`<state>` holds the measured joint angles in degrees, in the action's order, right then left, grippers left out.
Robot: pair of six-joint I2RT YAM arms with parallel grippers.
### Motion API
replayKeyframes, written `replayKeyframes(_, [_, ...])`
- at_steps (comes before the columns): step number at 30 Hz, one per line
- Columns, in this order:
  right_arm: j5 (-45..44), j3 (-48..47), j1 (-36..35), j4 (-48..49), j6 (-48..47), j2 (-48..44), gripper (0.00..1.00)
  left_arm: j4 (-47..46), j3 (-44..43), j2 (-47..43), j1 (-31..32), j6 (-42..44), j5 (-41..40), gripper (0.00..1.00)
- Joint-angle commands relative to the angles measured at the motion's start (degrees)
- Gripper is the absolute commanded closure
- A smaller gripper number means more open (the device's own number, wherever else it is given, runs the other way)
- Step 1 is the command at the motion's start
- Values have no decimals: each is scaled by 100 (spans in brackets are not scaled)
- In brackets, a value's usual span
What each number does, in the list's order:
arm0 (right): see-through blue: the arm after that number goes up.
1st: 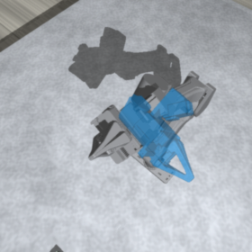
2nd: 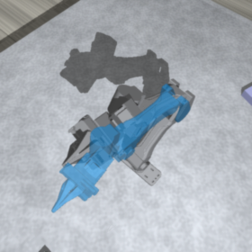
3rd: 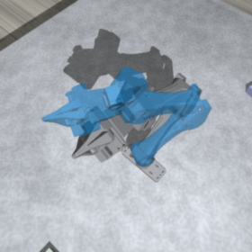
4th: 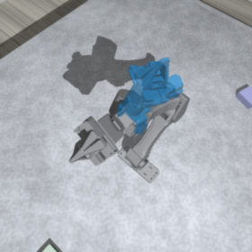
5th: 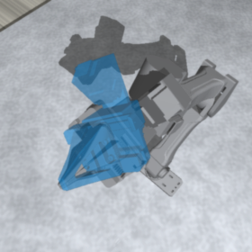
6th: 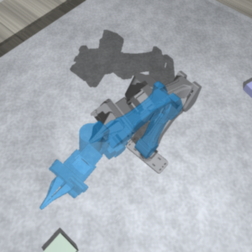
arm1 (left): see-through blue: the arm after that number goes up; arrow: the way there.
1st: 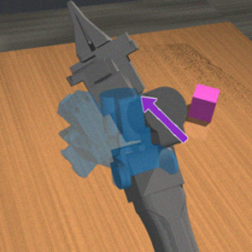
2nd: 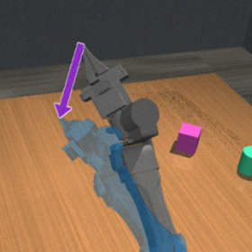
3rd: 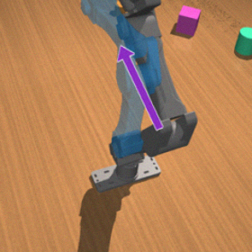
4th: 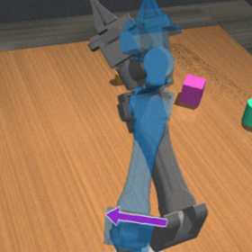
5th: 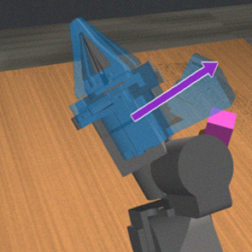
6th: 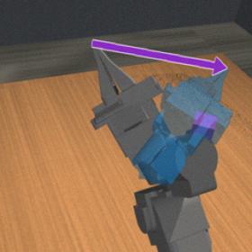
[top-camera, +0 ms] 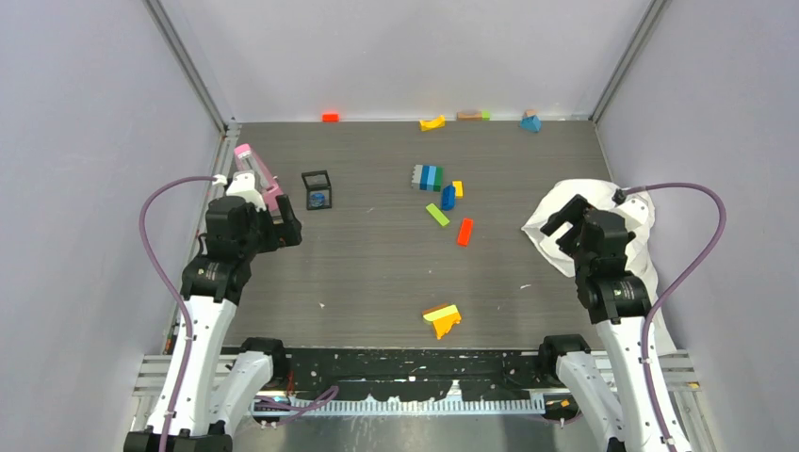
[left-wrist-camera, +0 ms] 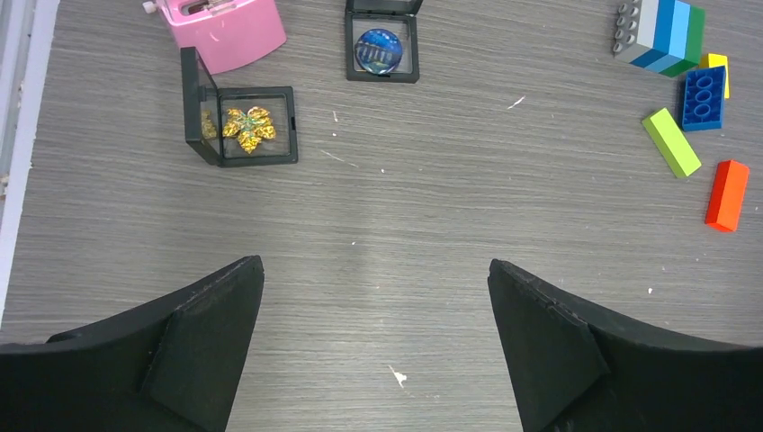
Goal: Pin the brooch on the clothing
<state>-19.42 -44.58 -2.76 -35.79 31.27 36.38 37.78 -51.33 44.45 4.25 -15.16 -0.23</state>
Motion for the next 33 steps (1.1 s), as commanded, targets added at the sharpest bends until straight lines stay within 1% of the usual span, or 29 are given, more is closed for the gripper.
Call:
replayKeyframes(1, [-134, -273, 4, -45, 64, -73, 8, -36, -245, -63, -16, -44, -72, 0])
replayKeyframes(9, [-201, -204, 5, -156, 196, -34, 8, 15, -230, 162, -16, -88, -48, 0])
replayKeyframes(12, [-542, -48, 9, -23, 347, 95, 2, -6, -158, 156, -20, -67, -52, 0])
replayKeyframes(14, [-815, 114, 51, 77, 436, 390, 1, -23, -114, 147, -21, -20, -6, 0])
replayKeyframes(15, [-834, 111, 107, 97, 405, 696, 2, -51, -92, 160, -19, 0, -4, 0])
replayKeyframes(17, [-651, 17, 476, 118, 389, 1228, 3, -48, -91, 244, -21, 33, 188, 0])
replayKeyframes(18, [-429, -34, 845, 183, 406, 1388, 4, -37, -96, 291, -19, 57, 195, 0])
replayKeyframes(19, [-276, -51, 1049, 233, 442, 1683, 4, -39, -94, 330, -21, 76, 195, 0])
replayKeyframes(20, [-8, -45, 1463, 389, 472, 1800, 4, -31, -96, 351, -21, 96, 185, 0])
replayKeyframes(22, [151, 23, 1929, 673, 570, 2131, 4, -33, -96, 392, -21, 122, 176, 0])
replayKeyframes(24, [177, 96, 2207, 964, 606, 2503, 3, -38, -96, 436, -16, 127, 202, 0])
replayKeyframes(26, [212, 113, 2332, 1292, 558, 3089, 3, -44, -92, 453, 5, 132, 247, 0])
replayKeyframes(28, [427, 21, 2392, 1546, 418, 3609, 4, -43, -80, 452, 14, 151, 295, 0])
replayKeyframes(31, [834, -170, 2401, 1728, 206, 4110, 6, -51, -86, 484, 14, 184, 310, 0])
replayKeyframes(33, [931, -236, 2402, 1811, 167, 4364, 6, -61, -88, 508, 20, 194, 313, 0])
